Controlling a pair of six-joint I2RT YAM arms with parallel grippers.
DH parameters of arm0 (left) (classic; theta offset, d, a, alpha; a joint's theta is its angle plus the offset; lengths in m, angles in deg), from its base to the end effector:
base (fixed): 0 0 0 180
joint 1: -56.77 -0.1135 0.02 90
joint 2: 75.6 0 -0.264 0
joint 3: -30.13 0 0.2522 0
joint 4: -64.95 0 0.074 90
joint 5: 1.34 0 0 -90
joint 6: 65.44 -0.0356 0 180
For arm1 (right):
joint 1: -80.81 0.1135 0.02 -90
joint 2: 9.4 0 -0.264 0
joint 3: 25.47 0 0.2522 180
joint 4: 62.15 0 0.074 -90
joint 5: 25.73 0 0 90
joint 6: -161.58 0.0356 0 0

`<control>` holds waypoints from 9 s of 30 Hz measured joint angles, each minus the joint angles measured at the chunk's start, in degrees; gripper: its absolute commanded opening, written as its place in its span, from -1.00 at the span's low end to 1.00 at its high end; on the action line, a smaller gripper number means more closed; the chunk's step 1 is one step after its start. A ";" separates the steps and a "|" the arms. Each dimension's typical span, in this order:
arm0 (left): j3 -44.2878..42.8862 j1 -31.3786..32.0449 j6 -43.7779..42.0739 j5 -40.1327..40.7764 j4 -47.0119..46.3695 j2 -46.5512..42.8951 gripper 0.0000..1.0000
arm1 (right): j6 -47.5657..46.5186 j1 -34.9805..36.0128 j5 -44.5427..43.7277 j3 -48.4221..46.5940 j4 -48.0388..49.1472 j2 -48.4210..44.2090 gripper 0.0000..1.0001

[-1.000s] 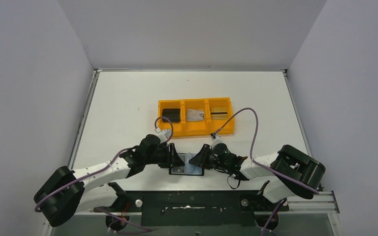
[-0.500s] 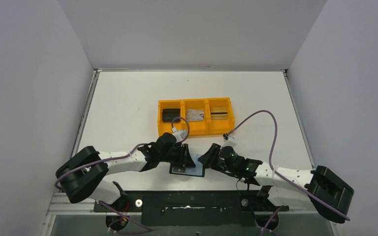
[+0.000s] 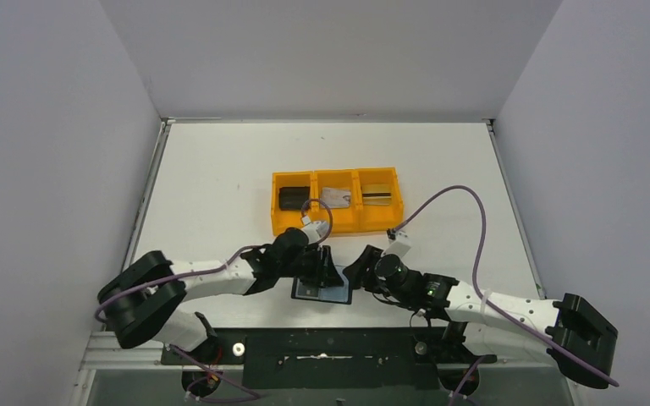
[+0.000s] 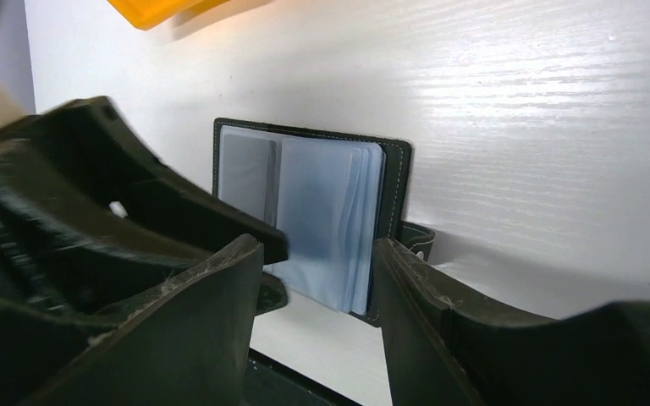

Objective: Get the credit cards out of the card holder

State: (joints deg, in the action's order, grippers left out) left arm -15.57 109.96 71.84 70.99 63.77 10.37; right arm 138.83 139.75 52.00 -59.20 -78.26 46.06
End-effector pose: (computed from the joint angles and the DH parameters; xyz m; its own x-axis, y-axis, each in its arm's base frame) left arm 0.1577 -0.2288 0.1458 -0.9205 0.0616 -0.3859 0.3357 0.6302 -0.7001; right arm 0.1048 0.1593 0.1709 -0.8145 0.3943 -0.4256 0.0017 0.7352 0.6779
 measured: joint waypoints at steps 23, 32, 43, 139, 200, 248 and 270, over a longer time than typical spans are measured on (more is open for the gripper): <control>6.25 -16.06 0.94 35.95 39.63 -56.41 0.17 | -2.05 12.48 -14.47 -37.90 -21.00 36.89 -0.14; 6.25 -16.09 1.62 39.15 42.69 -59.36 0.17 | -1.27 13.55 -15.50 -46.62 -27.63 47.08 -0.14; 6.25 -16.13 1.55 39.54 43.04 -59.34 0.17 | 0.17 13.84 -15.82 -48.96 -31.36 52.02 -0.29; 15.93 -12.31 5.95 -5.75 -5.16 -17.40 -0.01 | 2.67 4.09 3.61 -8.55 18.97 28.44 -0.70; 12.81 -11.78 2.01 4.46 12.11 -20.63 0.02 | 5.49 9.62 -11.72 -21.14 -14.23 28.98 -0.34; 2.19 -5.44 -1.05 15.43 20.31 -21.40 -0.12 | 8.31 7.37 -10.73 -14.19 -8.81 24.59 -0.41; 9.31 -4.48 5.35 8.20 4.09 -10.40 -0.27 | 8.37 6.60 -9.22 -11.41 -4.68 23.37 -0.57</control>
State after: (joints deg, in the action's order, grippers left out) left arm -6.26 105.48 77.20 79.18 67.86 -0.03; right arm 147.20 146.35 42.77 -70.61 -82.94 69.43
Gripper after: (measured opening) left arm 0.402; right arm 0.225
